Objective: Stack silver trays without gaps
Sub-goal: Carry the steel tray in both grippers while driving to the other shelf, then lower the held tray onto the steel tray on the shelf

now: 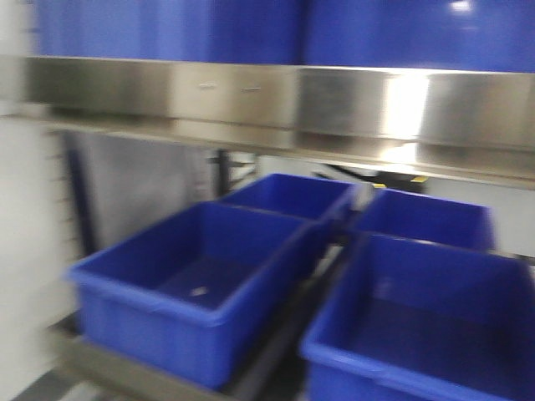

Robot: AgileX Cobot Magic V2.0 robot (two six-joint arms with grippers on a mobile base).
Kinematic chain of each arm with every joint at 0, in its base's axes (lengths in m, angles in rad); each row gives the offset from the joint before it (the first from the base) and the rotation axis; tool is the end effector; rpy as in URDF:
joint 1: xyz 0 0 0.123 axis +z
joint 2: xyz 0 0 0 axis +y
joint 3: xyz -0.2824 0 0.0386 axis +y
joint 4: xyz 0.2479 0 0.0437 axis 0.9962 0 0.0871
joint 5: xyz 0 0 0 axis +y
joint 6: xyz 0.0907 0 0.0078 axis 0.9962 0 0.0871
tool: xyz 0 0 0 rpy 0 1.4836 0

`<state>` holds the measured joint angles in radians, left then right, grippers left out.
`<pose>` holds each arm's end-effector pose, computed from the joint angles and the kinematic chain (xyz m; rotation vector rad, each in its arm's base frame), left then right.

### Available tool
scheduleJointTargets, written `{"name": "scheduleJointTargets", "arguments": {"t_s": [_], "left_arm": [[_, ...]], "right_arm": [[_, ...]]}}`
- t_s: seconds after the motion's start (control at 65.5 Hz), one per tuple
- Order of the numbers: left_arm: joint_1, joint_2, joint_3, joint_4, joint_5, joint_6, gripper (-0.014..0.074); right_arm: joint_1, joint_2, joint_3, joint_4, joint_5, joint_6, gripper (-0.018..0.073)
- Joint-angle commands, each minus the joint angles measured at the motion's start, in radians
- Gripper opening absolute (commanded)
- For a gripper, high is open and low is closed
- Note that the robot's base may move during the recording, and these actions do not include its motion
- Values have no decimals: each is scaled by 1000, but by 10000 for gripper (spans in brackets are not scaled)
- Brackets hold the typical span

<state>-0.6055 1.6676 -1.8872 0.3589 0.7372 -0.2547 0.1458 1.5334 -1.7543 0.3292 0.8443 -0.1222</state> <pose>0.3244 -0.1984 0.4626 0.4496 1.9076 -0.1531 0.3306 0.0708 0.4605 -0.1967 2.0787 0.4040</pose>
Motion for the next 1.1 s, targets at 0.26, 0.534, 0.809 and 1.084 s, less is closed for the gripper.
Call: {"name": "scheduleJointTargets", "arguments": {"t_s": [0.26, 0.534, 0.809, 1.084], "left_arm": [[-6, -8, -8, 40, -22, 18, -8], [-6, -8, -8, 40, -22, 18, -8], [-6, -8, -8, 40, -22, 18, -8], [-6, -8, -8, 40, -22, 18, -8]], "right_arm": [[8, -19, -14, 15, -42, -20, -70], [8, -19, -14, 15, -42, -20, -70], [8, -19, -14, 15, -42, -20, -70], [8, -19, -14, 15, -42, -20, -70]]}}
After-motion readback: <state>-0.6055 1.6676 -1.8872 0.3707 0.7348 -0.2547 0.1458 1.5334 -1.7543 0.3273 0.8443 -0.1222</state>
